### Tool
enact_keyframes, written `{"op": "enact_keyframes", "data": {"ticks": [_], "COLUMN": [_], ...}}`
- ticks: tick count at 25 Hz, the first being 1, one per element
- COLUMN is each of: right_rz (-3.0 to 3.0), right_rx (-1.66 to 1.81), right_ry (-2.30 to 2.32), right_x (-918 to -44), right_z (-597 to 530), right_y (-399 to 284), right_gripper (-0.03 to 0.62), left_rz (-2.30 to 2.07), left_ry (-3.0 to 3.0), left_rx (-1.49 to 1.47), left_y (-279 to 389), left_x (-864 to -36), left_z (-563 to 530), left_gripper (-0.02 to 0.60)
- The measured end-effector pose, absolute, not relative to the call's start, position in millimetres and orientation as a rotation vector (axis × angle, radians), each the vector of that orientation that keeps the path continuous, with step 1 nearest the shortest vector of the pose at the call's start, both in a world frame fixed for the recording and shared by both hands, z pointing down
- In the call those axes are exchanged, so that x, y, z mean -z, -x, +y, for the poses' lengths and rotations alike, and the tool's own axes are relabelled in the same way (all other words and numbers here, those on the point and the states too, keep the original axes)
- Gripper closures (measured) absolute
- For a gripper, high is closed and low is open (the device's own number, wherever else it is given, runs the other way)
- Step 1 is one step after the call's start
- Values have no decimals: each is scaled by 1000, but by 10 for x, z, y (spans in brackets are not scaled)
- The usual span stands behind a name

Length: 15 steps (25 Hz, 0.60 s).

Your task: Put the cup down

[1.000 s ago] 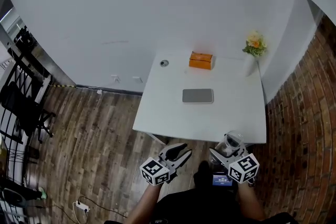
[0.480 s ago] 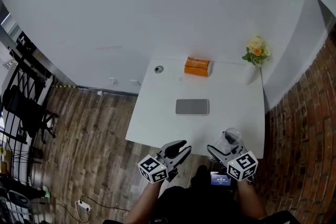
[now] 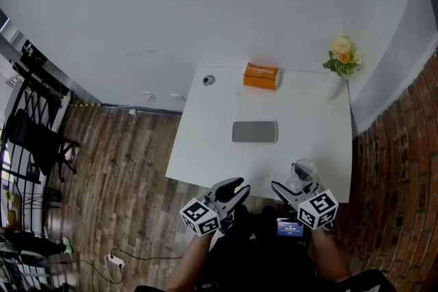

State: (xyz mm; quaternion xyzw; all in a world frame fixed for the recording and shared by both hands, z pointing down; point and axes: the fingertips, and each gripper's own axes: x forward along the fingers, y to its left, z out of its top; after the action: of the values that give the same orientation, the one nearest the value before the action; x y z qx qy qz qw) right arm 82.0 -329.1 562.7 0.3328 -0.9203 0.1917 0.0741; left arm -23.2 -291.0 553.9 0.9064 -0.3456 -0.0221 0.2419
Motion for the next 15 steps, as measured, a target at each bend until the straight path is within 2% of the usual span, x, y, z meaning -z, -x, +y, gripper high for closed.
{"op": "enact_keyframes", "data": {"ticks": [15], "right_rz": [-2756], "right_rx": [-500], "right_ry": [-1142], "right_x": [-5300], "right_z": [-3454], "right_y": [-569], "right_gripper": [229], "left_rz": [-811], "left_ry": [-2565], "left_rx": [87], "left_y": [411], "left_x": [-5351], "left_z": [-3200], "left_gripper": [449]}}
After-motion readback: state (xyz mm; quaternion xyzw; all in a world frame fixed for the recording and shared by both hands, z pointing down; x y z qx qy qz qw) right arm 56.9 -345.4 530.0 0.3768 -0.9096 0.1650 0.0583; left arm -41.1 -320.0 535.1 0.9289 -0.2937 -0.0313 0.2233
